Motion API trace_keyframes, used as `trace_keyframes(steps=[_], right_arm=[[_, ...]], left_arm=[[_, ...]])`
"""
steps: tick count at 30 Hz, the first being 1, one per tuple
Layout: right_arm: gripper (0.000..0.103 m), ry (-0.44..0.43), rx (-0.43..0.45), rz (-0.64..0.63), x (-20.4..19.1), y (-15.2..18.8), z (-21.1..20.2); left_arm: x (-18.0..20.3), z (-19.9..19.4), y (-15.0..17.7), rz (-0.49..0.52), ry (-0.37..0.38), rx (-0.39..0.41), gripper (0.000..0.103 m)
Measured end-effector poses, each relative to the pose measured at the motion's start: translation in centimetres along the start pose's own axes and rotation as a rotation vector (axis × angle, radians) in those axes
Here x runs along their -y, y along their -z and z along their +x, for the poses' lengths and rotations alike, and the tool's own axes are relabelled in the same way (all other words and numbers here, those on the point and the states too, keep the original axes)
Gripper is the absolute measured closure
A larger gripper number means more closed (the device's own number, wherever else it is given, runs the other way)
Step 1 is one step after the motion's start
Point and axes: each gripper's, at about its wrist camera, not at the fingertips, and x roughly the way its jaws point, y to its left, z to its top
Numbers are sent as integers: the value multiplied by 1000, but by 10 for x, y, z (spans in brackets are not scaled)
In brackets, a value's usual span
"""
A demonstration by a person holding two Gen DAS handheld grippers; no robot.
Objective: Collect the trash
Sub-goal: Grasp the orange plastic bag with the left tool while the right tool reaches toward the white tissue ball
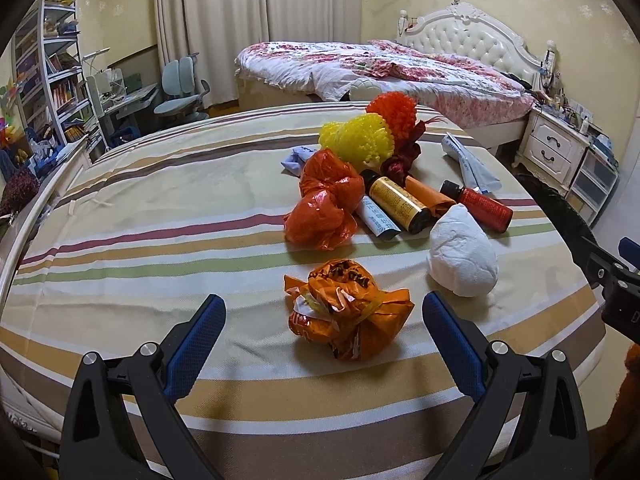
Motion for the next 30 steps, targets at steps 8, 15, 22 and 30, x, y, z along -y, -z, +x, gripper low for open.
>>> trace_keyframes(steps=[8,15,22,30], right_arm=[[6,-6,-1,-1,-2,2,-1],[6,-17,-6,-17,-10,2,1],[6,-35,-1,-41,-21,-2,0],[6,-105,13,-96,-52,-9,-4]], left_arm=[[-4,8,4,7,4,-3,13],[-10,13,7,21,42,-28,46],[-22,3,4,7,22,7,46],[-38,-8,-2,-20,-27,44,46]])
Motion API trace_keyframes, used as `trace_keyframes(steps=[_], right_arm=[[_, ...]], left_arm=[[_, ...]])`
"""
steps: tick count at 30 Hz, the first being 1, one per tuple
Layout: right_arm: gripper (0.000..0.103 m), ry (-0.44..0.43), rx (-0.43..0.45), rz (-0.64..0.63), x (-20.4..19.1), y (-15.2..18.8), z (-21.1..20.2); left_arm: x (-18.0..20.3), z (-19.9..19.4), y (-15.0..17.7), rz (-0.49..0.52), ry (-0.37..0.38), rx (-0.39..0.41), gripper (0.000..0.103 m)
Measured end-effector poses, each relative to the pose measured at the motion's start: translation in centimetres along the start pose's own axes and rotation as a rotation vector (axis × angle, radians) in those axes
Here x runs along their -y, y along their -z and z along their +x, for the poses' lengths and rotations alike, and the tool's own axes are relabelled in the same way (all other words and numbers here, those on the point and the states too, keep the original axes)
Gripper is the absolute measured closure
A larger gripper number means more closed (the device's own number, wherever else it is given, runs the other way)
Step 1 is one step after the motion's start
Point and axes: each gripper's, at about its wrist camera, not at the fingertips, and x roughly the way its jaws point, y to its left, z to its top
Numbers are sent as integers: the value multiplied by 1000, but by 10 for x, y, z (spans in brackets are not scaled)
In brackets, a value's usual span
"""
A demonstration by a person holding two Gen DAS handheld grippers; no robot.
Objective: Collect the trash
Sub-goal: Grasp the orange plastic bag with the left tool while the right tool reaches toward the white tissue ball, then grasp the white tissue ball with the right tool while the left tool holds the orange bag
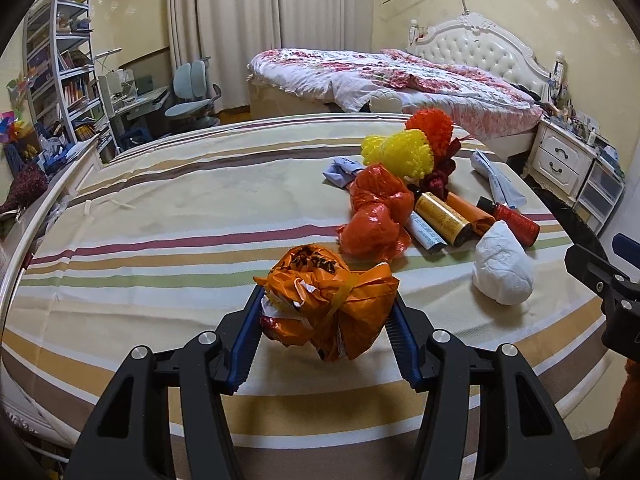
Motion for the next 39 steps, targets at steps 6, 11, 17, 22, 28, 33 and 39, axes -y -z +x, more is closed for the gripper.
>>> trace_keyframes(steps=[6,11,17,22,28,33,39], right_arm=[[22,-93,-26,-64,-35,-7,10],[29,-123,-56,-115,-56,-6,23],[56,-139,-122,-127,-60,0,40],[66,-138,-112,-100,-49,1,35],[67,-118,-66,-70,-36,-4,23],[67,-98,-23,-32,-15,-13,13],[67,-34,31,32,27,-29,4]], left_arm=[[-14,4,-3,-30,-20,0,46],[-24,9,-2,-46,-31,-5,46],[-24,12,-4,-44,-31,0,46],[-23,13,-6,-41,-29,3,46],[-12,4,-12,-11,-23,42,46],[3,-1,-23,20,1,73,46],[36,-1,-44,68,41,120,46]])
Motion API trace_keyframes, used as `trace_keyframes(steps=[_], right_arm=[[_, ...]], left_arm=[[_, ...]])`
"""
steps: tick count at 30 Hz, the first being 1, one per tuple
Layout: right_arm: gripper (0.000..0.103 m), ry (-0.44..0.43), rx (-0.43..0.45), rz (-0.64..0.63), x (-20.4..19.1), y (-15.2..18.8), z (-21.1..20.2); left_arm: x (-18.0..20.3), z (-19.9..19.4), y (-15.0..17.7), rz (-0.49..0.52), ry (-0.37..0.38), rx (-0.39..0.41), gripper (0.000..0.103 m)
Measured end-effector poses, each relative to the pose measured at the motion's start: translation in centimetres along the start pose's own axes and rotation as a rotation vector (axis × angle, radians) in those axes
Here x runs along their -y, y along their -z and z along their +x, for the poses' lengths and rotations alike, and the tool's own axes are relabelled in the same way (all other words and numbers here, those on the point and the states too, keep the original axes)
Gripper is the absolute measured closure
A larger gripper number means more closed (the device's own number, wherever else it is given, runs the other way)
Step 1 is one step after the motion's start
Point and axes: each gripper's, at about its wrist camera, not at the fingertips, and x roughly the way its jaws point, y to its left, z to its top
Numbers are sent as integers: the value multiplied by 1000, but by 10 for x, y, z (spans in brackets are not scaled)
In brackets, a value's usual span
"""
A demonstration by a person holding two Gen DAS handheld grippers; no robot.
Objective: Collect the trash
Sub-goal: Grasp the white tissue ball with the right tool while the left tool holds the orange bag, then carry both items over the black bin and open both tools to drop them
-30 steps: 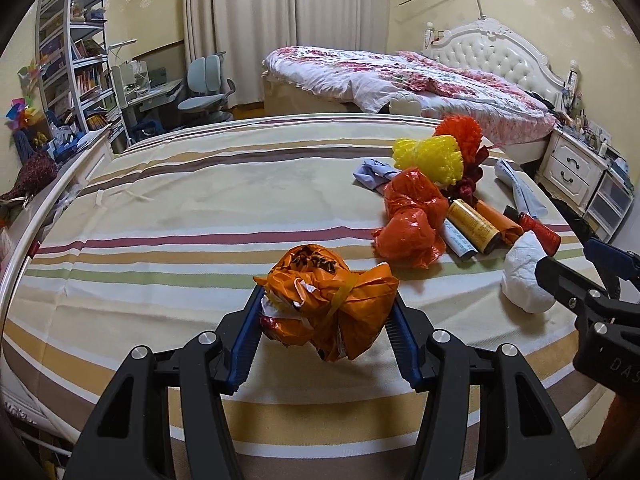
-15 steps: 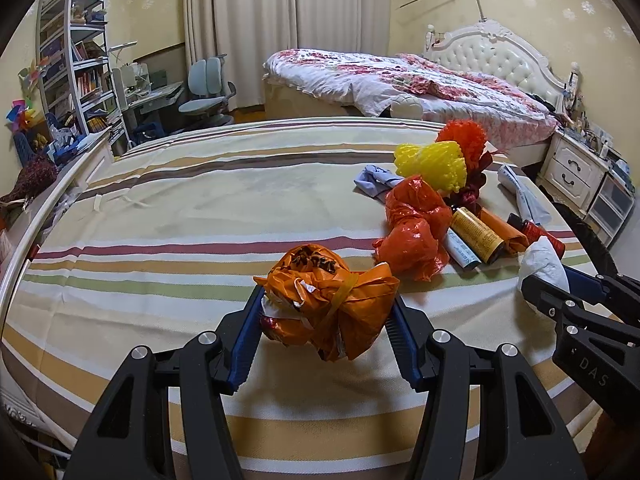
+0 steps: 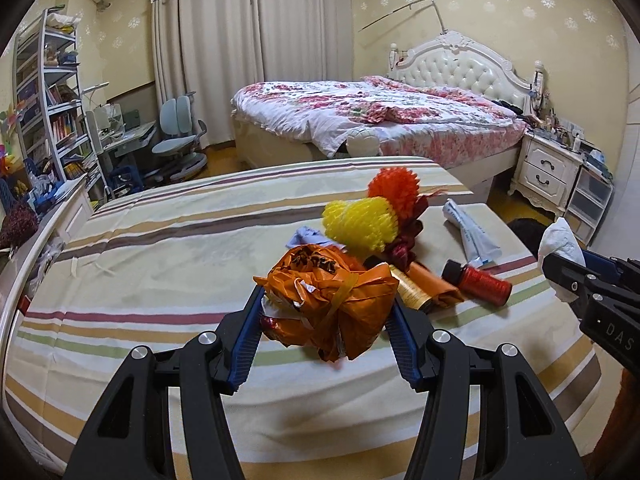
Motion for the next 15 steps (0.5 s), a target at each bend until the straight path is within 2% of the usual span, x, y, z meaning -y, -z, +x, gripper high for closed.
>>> trace_keyframes(steps=[9,15], right_arm=[[67,145,36,90,80,-15,5],[67,206,26,143,125,-16,17]], left_arm=[[72,13,-32,84,122,46,46],[131,30,-48,149,191,56,46]])
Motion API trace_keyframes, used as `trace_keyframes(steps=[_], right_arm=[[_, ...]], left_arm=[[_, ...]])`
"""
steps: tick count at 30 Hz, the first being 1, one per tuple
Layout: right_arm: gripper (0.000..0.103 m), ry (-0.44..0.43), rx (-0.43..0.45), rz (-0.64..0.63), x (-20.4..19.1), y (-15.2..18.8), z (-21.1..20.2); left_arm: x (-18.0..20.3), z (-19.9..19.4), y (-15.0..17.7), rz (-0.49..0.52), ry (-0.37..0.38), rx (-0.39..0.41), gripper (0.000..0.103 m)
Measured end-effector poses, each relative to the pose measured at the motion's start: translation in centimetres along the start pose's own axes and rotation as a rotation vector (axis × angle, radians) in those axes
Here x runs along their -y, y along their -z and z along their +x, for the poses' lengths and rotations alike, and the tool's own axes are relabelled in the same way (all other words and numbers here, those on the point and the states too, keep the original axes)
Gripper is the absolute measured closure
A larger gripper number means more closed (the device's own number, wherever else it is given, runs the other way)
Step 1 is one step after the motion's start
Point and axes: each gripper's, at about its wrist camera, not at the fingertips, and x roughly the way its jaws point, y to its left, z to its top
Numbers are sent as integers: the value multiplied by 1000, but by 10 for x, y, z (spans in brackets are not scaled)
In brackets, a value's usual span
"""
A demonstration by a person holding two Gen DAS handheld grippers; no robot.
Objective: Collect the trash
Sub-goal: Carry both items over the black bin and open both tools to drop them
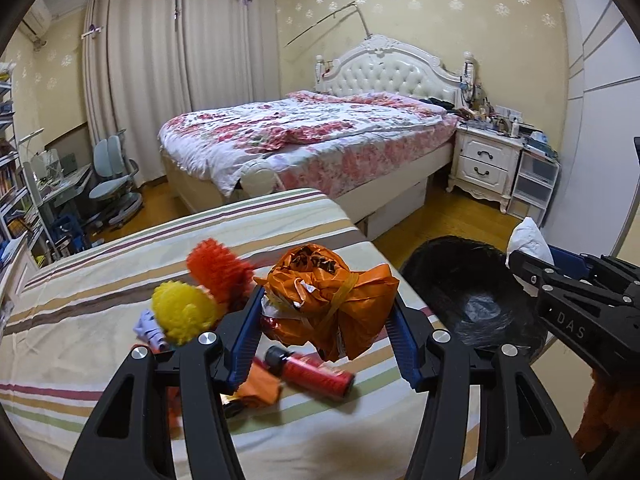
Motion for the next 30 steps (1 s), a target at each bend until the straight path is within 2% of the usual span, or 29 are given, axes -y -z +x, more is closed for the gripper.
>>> trace_keyframes(steps=[4,14,30], right_arm=[[67,27,-14,17,22,-1,14],[66,53,-38,80,62,-2,44],[66,62,-83,128,89,-3,77]], left_arm=[[26,21,-9,30,30,-17,46],[70,67,-16,80,48,-74,46],[91,107,-26,84,34,-128,46]])
